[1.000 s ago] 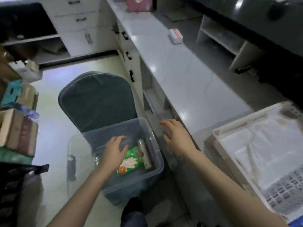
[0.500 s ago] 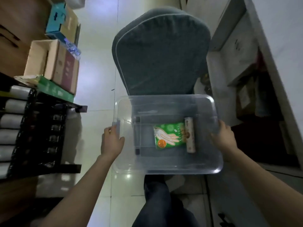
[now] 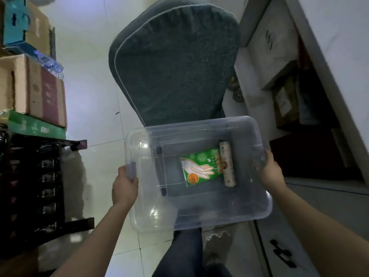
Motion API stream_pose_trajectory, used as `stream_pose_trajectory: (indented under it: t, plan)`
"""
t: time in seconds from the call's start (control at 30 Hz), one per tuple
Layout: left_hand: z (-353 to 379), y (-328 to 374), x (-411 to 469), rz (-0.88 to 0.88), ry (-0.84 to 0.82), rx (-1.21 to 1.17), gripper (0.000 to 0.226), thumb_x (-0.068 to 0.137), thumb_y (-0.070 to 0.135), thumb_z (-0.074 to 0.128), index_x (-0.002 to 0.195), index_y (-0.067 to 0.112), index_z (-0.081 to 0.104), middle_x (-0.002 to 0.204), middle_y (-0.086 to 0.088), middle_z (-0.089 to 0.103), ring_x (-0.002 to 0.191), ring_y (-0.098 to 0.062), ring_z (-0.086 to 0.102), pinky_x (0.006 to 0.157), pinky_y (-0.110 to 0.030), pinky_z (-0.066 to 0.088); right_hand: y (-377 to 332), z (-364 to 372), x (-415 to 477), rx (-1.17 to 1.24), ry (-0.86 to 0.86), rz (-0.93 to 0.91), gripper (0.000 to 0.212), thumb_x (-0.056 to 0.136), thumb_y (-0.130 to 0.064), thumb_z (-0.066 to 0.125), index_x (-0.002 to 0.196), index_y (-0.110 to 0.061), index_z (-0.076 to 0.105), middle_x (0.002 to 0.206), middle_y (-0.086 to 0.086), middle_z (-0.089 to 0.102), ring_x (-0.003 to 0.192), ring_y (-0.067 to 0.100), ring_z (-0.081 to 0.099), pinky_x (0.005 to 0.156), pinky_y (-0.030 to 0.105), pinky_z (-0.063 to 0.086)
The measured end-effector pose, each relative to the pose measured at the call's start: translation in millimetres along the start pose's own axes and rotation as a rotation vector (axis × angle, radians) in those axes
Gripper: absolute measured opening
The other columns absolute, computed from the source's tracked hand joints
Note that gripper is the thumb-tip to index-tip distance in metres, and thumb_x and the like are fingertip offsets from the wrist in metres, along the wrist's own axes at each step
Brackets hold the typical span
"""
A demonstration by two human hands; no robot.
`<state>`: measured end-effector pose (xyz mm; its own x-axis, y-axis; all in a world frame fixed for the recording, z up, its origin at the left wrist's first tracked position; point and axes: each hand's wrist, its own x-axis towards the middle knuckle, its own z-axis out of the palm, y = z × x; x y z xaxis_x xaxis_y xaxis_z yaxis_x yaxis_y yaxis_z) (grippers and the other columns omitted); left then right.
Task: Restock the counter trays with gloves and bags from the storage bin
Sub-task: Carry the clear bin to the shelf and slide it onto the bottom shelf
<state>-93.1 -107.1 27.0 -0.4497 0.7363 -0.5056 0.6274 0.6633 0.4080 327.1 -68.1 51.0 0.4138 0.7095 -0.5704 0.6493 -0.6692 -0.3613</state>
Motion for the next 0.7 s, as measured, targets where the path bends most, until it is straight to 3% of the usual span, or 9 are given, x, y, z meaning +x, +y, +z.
stream_pose_trajectory:
  t: [0.13,0.3,0.43,0.57,0.7]
  plan:
    - [-3.4,-5.4,-11.1,0.061,0.015,0.074,0.040,0.089,0.029,0.058,0.124,0.021,0.040,0.101,-0.015,0.066,0.075,-0.033,0.060,0.066,-0.039,0.050,38.0,2.2,-45.7,0.072,0.015,0.018,0.054,0.094,-0.022,0.049,0.142,-0.024,0.027,0.127,0.025,0.053,0.104,0.043,0.056,0.084,0.044,0.048]
    - [-4.2,9.6,-41.5,0.238,-0.012,0.164,0.035,0.088,0.021,0.057,0.121,0.016,0.046,0.097,-0.019,0.065,0.077,-0.035,0.059,0.065,-0.037,0.046,111.6,10.3,-125.8,0.220,0.126,0.131,0.052,0.095,-0.018,0.044,0.144,-0.021,0.028,0.124,0.023,0.056,0.103,0.039,0.056,0.088,0.047,0.049]
    - [8.7,17.8,-87.6,0.467,-0.049,0.253,0.034,0.091,0.027,0.055,0.122,0.015,0.049,0.094,-0.018,0.067,0.075,-0.032,0.058,0.064,-0.036,0.045,185.3,23.9,-217.2,0.369,0.273,0.288,0.047,0.096,-0.029,0.040,0.142,-0.027,0.032,0.129,0.018,0.055,0.110,0.038,0.055,0.086,0.039,0.045]
    - [32.3,16.8,-156.2,0.710,-0.141,0.309,0.032,0.089,0.027,0.058,0.118,0.016,0.052,0.090,-0.013,0.065,0.070,-0.027,0.052,0.063,-0.035,0.041,273.9,49.1,-320.1,0.499,0.406,0.388,0.045,0.092,-0.028,0.045,0.136,-0.029,0.037,0.120,0.014,0.061,0.091,0.031,0.058,0.073,0.035,0.042]
    - [68.4,21.1,-237.8,0.903,-0.303,0.379,0.039,0.085,0.018,0.063,0.123,0.013,0.053,0.097,-0.018,0.067,0.082,-0.035,0.059,0.068,-0.037,0.042,362.0,79.8,-430.5,0.572,0.564,0.547,0.043,0.093,-0.023,0.049,0.135,-0.021,0.042,0.121,0.017,0.061,0.106,0.038,0.059,0.078,0.040,0.045]
